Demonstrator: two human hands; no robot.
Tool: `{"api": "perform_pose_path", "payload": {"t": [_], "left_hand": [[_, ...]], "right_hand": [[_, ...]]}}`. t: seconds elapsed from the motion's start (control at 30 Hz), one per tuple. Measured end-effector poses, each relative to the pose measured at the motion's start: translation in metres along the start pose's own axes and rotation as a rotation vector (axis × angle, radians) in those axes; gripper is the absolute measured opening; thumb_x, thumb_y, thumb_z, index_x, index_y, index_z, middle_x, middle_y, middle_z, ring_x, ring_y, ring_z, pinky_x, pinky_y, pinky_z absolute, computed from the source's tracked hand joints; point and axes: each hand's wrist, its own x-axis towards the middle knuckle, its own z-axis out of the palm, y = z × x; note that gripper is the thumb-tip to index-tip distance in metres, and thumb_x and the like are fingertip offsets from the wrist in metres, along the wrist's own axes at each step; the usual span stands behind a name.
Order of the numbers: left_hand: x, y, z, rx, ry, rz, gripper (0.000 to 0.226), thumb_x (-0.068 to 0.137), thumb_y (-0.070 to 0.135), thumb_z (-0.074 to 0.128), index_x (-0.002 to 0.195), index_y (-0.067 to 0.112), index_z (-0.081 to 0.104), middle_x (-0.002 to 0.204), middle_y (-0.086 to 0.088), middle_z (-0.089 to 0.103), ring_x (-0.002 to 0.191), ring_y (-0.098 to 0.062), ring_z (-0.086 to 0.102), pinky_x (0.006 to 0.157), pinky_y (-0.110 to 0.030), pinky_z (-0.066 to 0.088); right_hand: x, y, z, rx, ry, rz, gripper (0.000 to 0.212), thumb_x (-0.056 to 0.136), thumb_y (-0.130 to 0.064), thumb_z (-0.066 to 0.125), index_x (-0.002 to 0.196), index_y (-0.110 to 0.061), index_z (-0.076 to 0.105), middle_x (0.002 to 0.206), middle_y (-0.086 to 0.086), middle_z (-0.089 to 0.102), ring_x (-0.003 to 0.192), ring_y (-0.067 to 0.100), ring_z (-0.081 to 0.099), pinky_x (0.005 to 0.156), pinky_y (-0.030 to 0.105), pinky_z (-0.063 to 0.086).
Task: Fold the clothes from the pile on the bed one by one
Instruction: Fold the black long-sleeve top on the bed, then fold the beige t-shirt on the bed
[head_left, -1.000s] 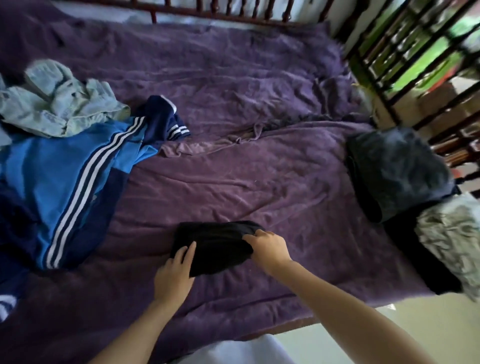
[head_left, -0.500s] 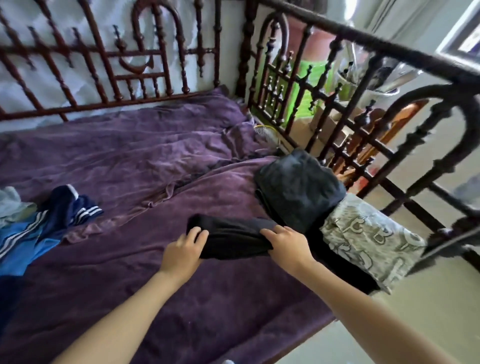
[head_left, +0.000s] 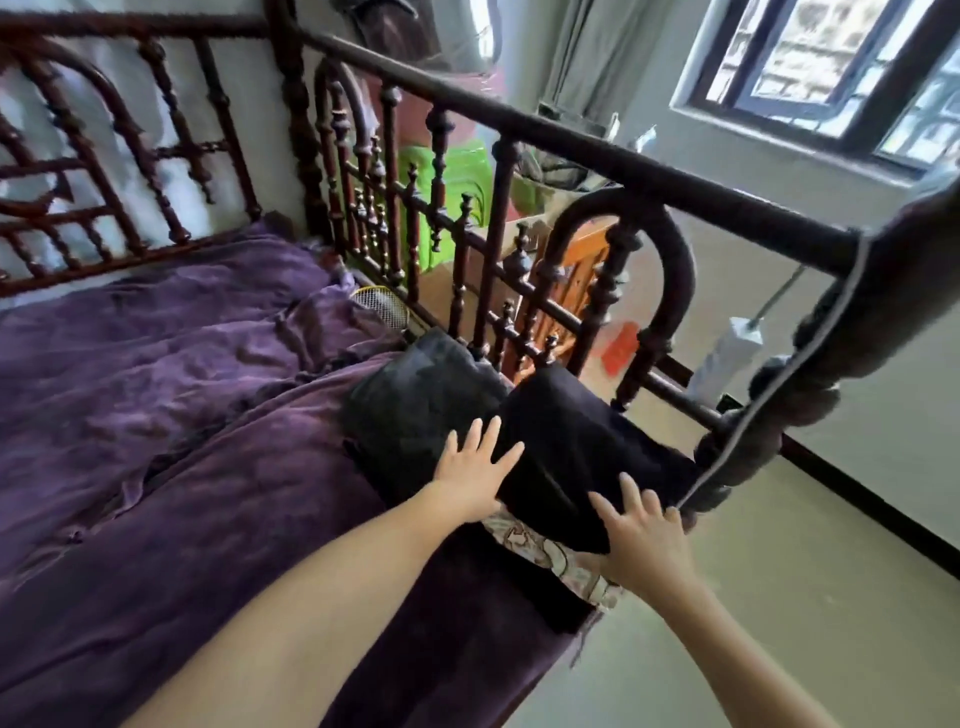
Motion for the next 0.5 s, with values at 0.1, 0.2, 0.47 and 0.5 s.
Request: {"api": "perform_pose_path", "payload": {"t": [0.1, 0.2, 0.47, 0.5], "left_hand": [[0.001, 0.008, 0.021, -0.008, -0.091, 0.039, 0.077, 0.094, 0.037, 0.046, 0.149, 0.029, -0.008, 0.155, -0.015, -0.020, 0.143, -0.035, -0.016, 0.115, -0.052, 0.003], [-0.014, -0.012, 0.031, -0.004, -0.099, -0.009, 0.077, 0.094, 0.038, 0.046, 0.149, 0.028, -0.007, 0.156, -0.015, -0.017, 0.144, -0.033, -0.013, 0.115, -0.050, 0.005], [-0.107, -0.122, 0.027, -0.085, 0.072, -0.424, 0.073, 0.094, 0.037, 0.042, 0.150, 0.026, -0.004, 0.157, -0.015, -0.011, 0.145, -0.030, -0.006, 0.116, -0.046, 0.007], [-0.131, -0.139, 0.027, -0.106, 0.088, -0.506, 0.073, 0.095, 0.037, 0.042, 0.150, 0.026, -0.004, 0.157, -0.015, -0.011, 0.145, -0.030, -0.007, 0.116, -0.046, 0.006]], "right_hand": [[0.021, -0.001, 0.035, 0.075, -0.163, 0.026, 0.075, 0.086, -0.071, 0.033, 0.146, -0.026, 0.025, 0.157, 0.012, 0.005, 0.141, 0.032, 0.012, 0.108, 0.048, 0.023], [0.039, -0.008, 0.045, 0.083, -0.263, 0.035, 0.065, 0.091, -0.064, 0.032, 0.142, -0.024, 0.032, 0.156, 0.013, 0.011, 0.141, 0.036, 0.011, 0.109, 0.051, 0.021], [0.085, -0.135, -0.020, 0.087, 0.003, -0.290, 0.052, 0.093, -0.054, 0.037, 0.126, -0.016, 0.050, 0.133, 0.010, 0.042, 0.124, 0.031, 0.037, 0.097, 0.042, 0.034], [0.089, -0.167, -0.034, 0.097, 0.039, -0.383, 0.051, 0.094, -0.053, 0.036, 0.126, -0.016, 0.050, 0.133, 0.010, 0.042, 0.124, 0.030, 0.037, 0.097, 0.041, 0.034]]}}
